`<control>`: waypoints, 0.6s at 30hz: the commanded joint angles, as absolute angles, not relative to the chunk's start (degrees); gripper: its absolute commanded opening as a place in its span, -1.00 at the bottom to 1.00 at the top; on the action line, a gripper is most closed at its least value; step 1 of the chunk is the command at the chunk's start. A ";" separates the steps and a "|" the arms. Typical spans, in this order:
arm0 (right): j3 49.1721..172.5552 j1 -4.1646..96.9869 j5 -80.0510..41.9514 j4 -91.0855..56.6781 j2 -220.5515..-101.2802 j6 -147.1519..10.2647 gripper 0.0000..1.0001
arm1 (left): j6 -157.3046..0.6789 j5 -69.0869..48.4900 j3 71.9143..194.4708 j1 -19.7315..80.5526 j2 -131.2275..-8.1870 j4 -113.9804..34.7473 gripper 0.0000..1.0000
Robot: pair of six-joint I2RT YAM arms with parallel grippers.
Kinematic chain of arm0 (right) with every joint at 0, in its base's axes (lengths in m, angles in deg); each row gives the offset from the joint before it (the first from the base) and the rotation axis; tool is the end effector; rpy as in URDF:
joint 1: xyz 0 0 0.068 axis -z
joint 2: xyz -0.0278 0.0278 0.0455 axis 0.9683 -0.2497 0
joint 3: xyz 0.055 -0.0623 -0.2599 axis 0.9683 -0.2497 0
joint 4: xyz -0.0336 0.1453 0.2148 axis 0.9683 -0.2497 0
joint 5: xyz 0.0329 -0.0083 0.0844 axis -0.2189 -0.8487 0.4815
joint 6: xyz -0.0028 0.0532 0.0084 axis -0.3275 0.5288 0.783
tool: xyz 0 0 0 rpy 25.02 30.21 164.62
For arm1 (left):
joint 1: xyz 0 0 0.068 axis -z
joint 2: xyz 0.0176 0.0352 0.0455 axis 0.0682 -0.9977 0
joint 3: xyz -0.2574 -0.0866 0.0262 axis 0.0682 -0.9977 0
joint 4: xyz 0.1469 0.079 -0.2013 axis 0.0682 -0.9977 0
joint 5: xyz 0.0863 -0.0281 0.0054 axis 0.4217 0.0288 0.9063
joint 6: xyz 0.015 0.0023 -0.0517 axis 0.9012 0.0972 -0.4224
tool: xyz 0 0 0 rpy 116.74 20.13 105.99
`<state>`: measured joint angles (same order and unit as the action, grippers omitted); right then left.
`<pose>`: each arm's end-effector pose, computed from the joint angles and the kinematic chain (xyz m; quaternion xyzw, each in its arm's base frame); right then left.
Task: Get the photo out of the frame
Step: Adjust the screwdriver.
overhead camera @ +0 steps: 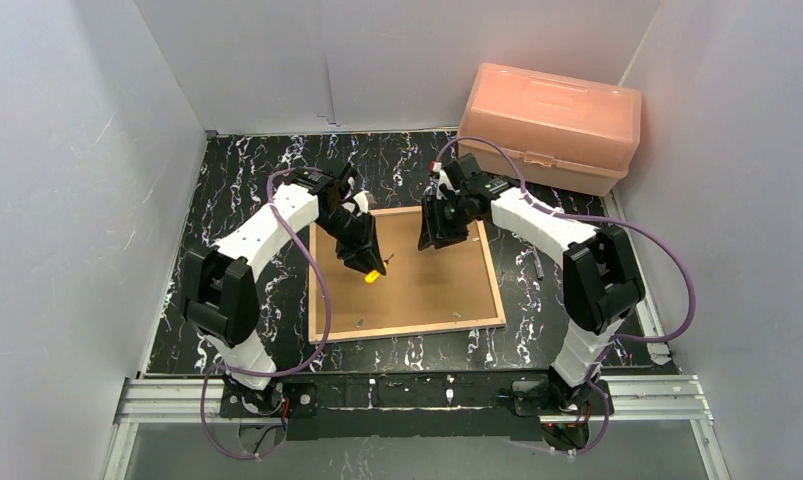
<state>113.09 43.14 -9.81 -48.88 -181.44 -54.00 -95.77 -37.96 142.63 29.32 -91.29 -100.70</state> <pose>0.3170 0.2134 0.2387 -0.1345 0.9373 0.2558 0.1946 0.2908 -0.1613 0.2694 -0.0121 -0.9433 0.3309 0.0247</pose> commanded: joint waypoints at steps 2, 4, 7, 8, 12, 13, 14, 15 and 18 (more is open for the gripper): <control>115.81 43.36 -5.89 -47.33 -178.65 -55.39 0.10 | -100.58 -38.78 143.38 29.31 -89.86 -97.01 -1.00; 115.23 43.32 -4.38 -45.85 -176.87 -55.34 0.12 | -103.87 -38.40 143.21 29.31 -89.77 -94.79 -1.00; 112.28 43.33 -1.84 -40.19 -172.36 -53.95 0.17 | -112.56 -38.10 142.52 29.31 -89.60 -89.49 -1.00; 111.59 43.36 -1.37 -38.68 -170.99 -53.37 0.19 | -115.77 -37.42 141.71 29.31 -89.13 -87.22 -1.00; 112.54 43.20 3.34 -38.54 -169.50 -51.76 0.42 | -128.18 -28.90 136.36 29.44 -83.55 -75.40 -1.00; 112.94 43.00 4.31 -38.54 -169.19 -51.52 0.59 | -131.03 -26.62 134.72 29.40 -82.05 -71.99 -1.00; 113.54 42.68 4.60 -38.69 -168.77 -51.51 0.75 | -133.37 -24.53 133.51 29.40 -80.67 -69.31 -1.00; 114.45 42.40 4.42 -39.11 -168.35 -51.76 0.82 | -135.87 -23.10 132.63 29.40 -79.76 -67.66 -1.00; 117.60 41.74 2.93 -42.01 -167.51 -52.62 0.86 | -140.40 -20.97 132.14 29.48 -78.99 -64.86 -1.00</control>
